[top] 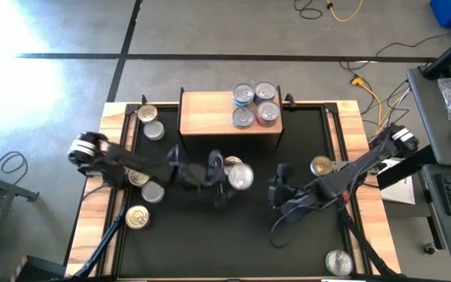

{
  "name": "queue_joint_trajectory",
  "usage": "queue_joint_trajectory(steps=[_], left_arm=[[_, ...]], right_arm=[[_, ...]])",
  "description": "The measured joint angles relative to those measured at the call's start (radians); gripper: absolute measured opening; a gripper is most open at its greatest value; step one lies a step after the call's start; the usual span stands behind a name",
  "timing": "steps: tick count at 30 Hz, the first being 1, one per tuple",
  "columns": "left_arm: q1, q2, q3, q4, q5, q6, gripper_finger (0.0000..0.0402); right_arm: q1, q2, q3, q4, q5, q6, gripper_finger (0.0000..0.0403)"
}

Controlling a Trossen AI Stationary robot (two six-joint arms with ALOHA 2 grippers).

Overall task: Stack canned seafood by type on shelf
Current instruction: Stack the yellow blue tuna can on top of the other yellow tuna can on the shelf

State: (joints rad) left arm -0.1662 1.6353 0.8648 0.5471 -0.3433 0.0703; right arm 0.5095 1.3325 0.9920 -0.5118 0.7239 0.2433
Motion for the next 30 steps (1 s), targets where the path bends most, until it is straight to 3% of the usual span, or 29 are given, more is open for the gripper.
queue_joint_trajectory(steps=[4, 8, 14, 20, 24, 27, 30], left_arm=[[0.143, -0.105, 0.027, -0.125, 0.09, 0.001, 0.0378], [0.277, -0.124, 0.087, -0.242, 0.204, -0.014, 0.0378], [0.408, -0.06, 0.222, -0.4, 0.31, 0.047, 0.0378], [0.494, 0.037, 0.357, -0.462, 0.339, 0.079, 0.0378], [0.522, 0.106, 0.439, -0.539, 0.422, 0.095, 0.0378], [0.523, 0.142, 0.486, -0.581, 0.443, 0.133, 0.0378], [0.53, 0.157, 0.511, -0.617, 0.446, 0.166, 0.0378]], right_arm=[[-0.028, -0.081, 0.0, 0.006, 0.027, -0.077, 0.0179], [-0.108, -0.135, -0.001, 0.035, -0.042, -0.178, 0.0123], [-0.352, -0.169, 0.057, 0.105, -0.16, -0.368, 0.0021], [-0.642, -0.116, 0.184, 0.125, -0.473, -0.469, 0.0013], [-0.779, -0.046, 0.262, 0.12, -0.662, -0.482, 0.0013], [-0.835, 0.0, 0.309, 0.092, -0.727, -0.497, 0.0012], [-0.853, 0.038, 0.356, 0.02, -0.728, -0.519, 0.0012]])
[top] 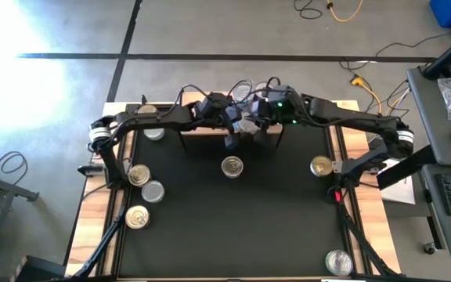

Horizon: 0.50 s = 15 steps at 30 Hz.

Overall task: Stack canned seafood by type on shelf
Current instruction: Stack the yellow blue tuna can on top of the other yellow tuna can on the shelf

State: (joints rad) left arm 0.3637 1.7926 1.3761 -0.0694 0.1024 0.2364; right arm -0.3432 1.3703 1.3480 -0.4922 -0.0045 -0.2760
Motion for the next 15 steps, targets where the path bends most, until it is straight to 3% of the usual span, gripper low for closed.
queue_joint_trajectory(steps=[5, 15], left_arm=[[0.023, -0.013, 0.019, -0.001, -0.004, 0.042, 0.0378], [0.052, -0.013, -0.015, 0.044, -0.006, 0.006, 0.0378]], right_arm=[[-0.003, 0.036, 0.067, -0.097, 0.001, -0.04, 0.0012], [-0.023, 0.086, 0.12, -0.106, 0.005, -0.122, 0.0012]])
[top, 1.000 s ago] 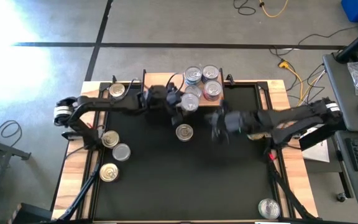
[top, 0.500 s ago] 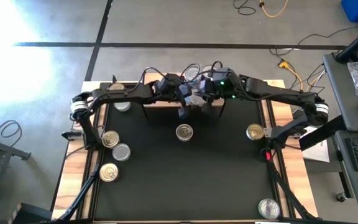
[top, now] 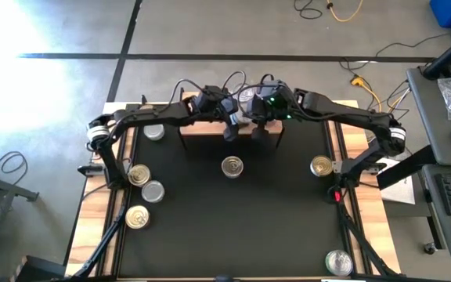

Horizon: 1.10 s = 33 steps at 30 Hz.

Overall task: Stack canned seafood by type on shelf
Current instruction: Stack the yellow blue tuna can on top of the other yellow tuna can on the shelf

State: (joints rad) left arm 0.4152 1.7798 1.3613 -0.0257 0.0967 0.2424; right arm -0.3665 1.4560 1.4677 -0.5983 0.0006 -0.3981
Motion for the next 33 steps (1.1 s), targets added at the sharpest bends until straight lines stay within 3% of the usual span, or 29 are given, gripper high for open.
queue_joint_trajectory(steps=[16, 33], left_arm=[[0.008, 0.005, -0.005, -0.021, -0.023, -0.036, 0.0388], [0.003, 0.003, -0.014, -0.028, 0.002, -0.07, 0.0398]], right_arm=[[-0.047, 0.102, -0.008, -0.014, 0.0, -0.09, 0.0013], [-0.047, 0.11, -0.007, 0.064, 0.0, -0.137, 0.0013]])
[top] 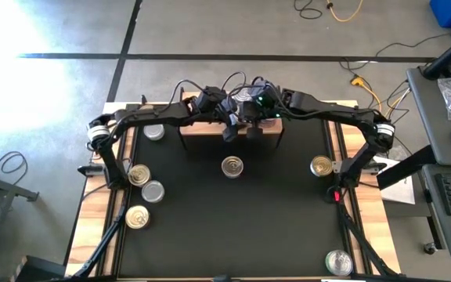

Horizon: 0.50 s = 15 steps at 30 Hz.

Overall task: Stack canned seafood by type on shelf
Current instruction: Stack the yellow blue tuna can on top of the other yellow tuna can on the shelf

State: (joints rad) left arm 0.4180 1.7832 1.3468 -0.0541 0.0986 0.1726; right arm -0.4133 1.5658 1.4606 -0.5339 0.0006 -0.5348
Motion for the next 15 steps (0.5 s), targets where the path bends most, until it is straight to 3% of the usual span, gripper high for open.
queue_joint_trajectory(steps=[15], left_arm=[[0.0, 0.0, -0.001, 0.001, 0.002, -0.002, 0.04]], right_arm=[[-0.004, 0.024, 0.003, -0.036, -0.002, 0.037, 0.0013]])
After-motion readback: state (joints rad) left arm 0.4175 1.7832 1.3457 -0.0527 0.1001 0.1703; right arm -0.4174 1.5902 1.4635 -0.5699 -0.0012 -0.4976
